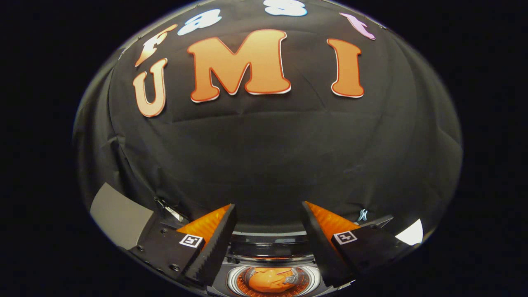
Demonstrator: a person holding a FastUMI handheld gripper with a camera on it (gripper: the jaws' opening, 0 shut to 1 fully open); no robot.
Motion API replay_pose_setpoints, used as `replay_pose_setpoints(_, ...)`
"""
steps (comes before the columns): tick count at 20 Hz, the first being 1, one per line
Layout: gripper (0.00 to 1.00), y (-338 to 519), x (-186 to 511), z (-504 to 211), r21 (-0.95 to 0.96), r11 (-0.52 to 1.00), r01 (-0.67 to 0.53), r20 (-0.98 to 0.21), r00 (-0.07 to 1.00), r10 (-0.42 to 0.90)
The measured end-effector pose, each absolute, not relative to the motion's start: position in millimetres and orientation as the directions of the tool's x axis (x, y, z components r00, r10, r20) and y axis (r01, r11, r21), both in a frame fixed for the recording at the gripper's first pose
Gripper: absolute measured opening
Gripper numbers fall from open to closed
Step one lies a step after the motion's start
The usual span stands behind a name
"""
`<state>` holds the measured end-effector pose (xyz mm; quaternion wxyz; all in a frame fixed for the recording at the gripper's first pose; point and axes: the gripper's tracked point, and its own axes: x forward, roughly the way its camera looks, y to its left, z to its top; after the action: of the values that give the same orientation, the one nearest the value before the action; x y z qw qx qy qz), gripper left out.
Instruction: Put the clothes into the washing machine and then close the washing machine lid.
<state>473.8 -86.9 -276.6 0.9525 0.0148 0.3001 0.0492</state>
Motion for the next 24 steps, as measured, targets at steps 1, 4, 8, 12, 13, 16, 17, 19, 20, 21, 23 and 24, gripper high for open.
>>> replay_pose_setpoints(1, 0.99, -85.3, 472.3, -285.3, 0.060, 0.995, -0.078, -0.586, 0.804, 0.098)
replay_pose_setpoints(4, 1.00, -83.3, 459.9, -285.5, 0.057, 0.996, -0.072, -0.561, 0.823, 0.092)
replay_pose_setpoints(8, 1.00, -85.6, 445.4, -286.3, 0.048, 0.996, -0.069, -0.543, 0.836, 0.084)
replay_pose_setpoints(12, 1.00, -84.2, 425.9, -283.0, 0.041, 0.997, -0.066, -0.530, 0.844, 0.078)
replay_pose_setpoints(13, 1.00, -84.1, 418.1, -283.6, 0.038, 0.997, -0.063, -0.527, 0.847, 0.073)
replay_pose_setpoints(16, 1.00, -85.2, 396.5, -285.2, 0.030, 0.998, -0.058, -0.522, 0.850, 0.065)
replay_pose_setpoints(17, 1.00, -84.9, 388.0, -287.3, 0.027, 0.998, -0.060, -0.524, 0.849, 0.065)
replay_pose_setpoints(19, 1.00, -85.5, 372.4, -290.8, 0.028, 0.997, -0.068, -0.521, 0.851, 0.073)
replay_pose_setpoints(20, 0.99, -86.0, 364.7, -291.2, 0.033, 0.997, -0.063, -0.508, 0.858, 0.071)
replay_pose_setpoints(21, 0.99, -85.9, 358.7, -293.7, 0.034, 0.998, -0.061, -0.507, 0.859, 0.070)
replay_pose_setpoints(23, 0.99, -85.1, 345.1, -301.1, 0.035, 0.998, -0.060, -0.505, 0.860, 0.069)
replay_pose_setpoints(24, 0.99, -85.5, 340.4, -304.9, 0.035, 0.997, -0.062, -0.502, 0.862, 0.071)
